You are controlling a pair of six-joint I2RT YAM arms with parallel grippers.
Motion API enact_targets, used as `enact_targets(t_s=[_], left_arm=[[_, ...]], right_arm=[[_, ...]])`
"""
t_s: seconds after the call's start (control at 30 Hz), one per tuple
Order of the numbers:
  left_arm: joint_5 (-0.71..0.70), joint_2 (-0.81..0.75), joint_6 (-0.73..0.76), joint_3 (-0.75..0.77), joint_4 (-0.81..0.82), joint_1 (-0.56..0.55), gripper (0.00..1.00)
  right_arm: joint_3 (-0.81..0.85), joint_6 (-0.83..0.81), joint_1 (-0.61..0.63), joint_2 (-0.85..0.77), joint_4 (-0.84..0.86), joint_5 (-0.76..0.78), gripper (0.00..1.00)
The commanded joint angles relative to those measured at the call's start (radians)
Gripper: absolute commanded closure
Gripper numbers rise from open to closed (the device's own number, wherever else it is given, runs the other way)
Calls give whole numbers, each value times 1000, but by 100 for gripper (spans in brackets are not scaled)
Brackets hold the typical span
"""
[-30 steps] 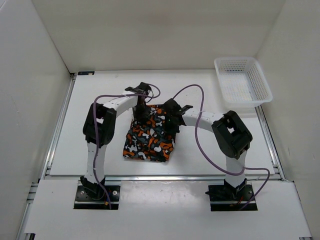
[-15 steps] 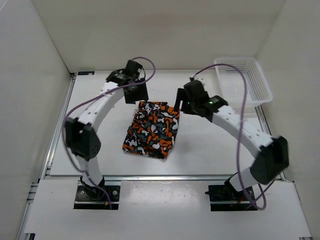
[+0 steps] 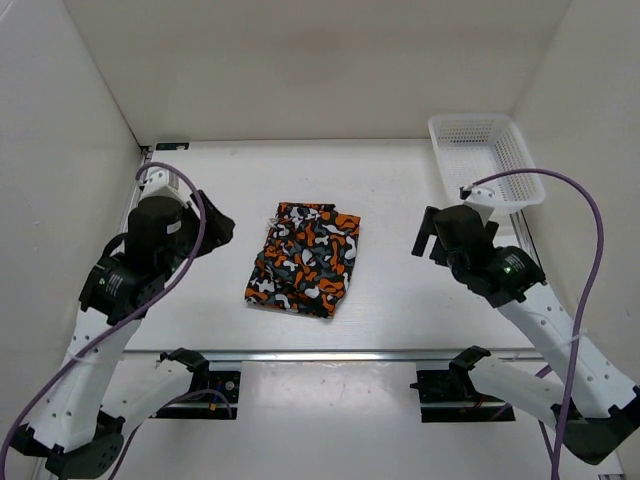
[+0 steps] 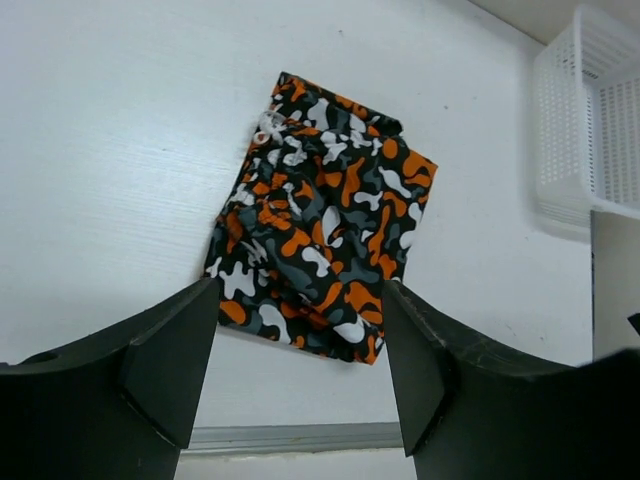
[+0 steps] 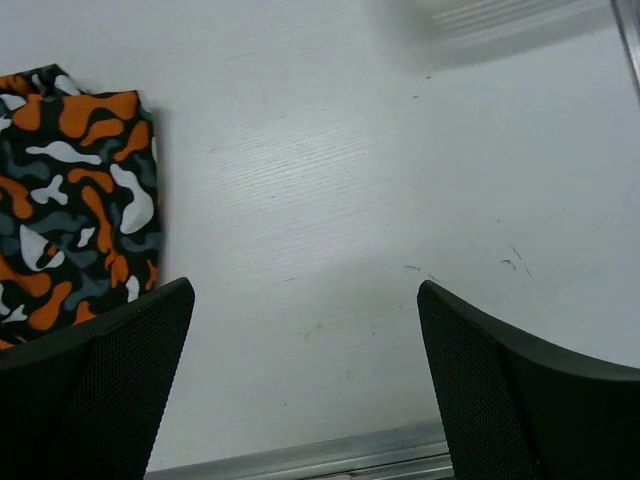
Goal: Fold and stack the shorts
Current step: Fold the shorts
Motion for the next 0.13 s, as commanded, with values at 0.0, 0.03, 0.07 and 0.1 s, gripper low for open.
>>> enact_targets(t_s=[0.0,0.03,0.07,0.1], left_arm=[[-65,-28,-35,-35,-21,2,23],[-75,-42,-44,-35,-21,2,22],[-75,-63,-44,-35,-21,2,22],[-75,-73,-44,-26,-30,2,20]], right_arm=[[-18,38,-5,-11,-66,78,2],[-27,47,-5,-21,-66,87,2],[-38,47,-5,-21,-66,101,0],[-38,58,-5,-12,-66,110,0]])
